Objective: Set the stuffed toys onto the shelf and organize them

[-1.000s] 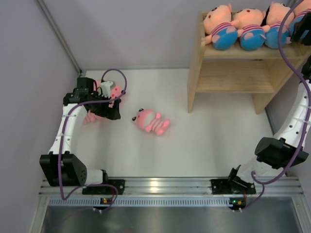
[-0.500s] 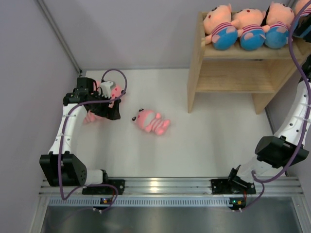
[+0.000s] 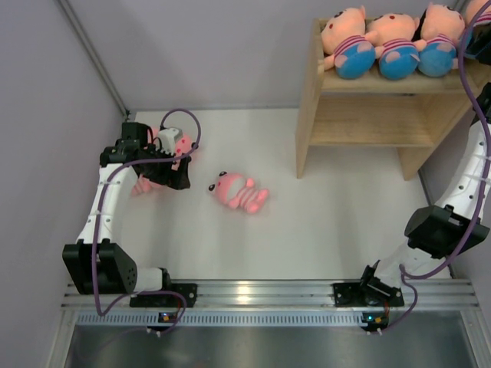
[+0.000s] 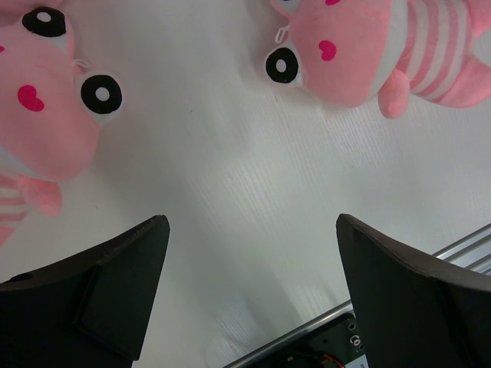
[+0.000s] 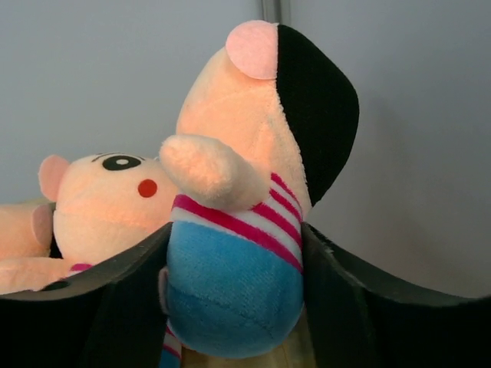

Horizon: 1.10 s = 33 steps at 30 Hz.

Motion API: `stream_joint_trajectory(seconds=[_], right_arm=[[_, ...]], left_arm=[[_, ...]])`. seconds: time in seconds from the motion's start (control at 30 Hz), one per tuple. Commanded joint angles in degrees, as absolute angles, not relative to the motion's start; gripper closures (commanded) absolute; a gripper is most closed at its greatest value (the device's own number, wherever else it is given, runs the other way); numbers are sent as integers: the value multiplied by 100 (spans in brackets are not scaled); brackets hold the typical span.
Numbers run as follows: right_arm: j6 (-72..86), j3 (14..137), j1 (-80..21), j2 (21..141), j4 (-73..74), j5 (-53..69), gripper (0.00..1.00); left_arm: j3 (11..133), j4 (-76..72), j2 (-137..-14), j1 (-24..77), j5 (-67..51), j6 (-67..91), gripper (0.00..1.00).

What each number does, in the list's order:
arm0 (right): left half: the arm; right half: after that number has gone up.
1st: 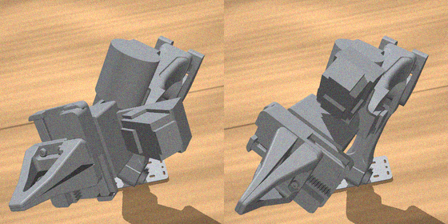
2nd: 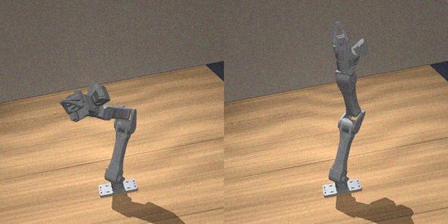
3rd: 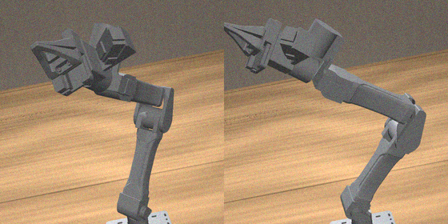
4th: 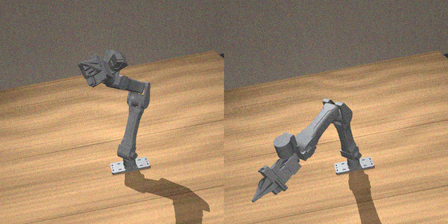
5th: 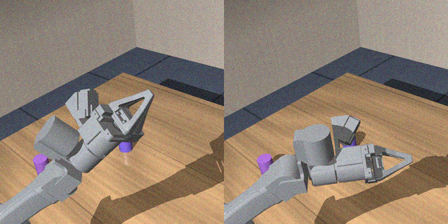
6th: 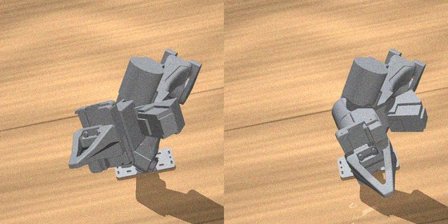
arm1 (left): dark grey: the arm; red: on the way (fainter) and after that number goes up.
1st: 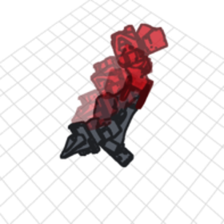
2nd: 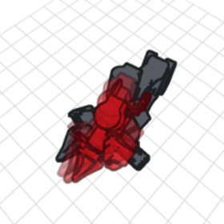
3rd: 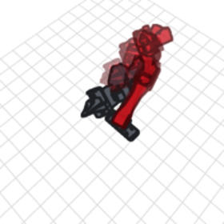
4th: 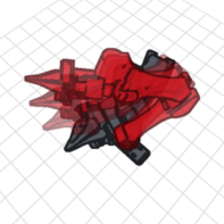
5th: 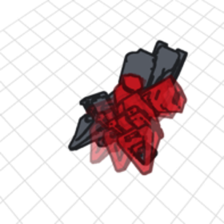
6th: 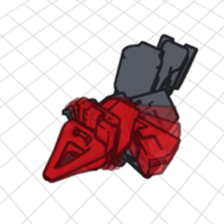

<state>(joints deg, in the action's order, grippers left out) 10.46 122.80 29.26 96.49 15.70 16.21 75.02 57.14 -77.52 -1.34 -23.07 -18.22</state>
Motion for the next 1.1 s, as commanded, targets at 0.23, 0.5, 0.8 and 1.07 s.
stream_joint_trajectory(seconds=[0.23,0.5,0.8,1.07], right_arm=[[748,12392,2909,9519,1458,2320,85],[150,13096,2909,9554,2794,2697,100],[387,13517,2865,10028,3181,3182,100],[141,13509,2760,10415,3287,2883,91]], left_arm=[[7594,5704,-7646,-105,-2338,-1925,4],[7603,5704,-7629,-114,-2285,-1960,4],[7603,5704,-7620,-105,-2233,-1942,4],[7629,5704,-7682,-106,-2250,-1890,4]])
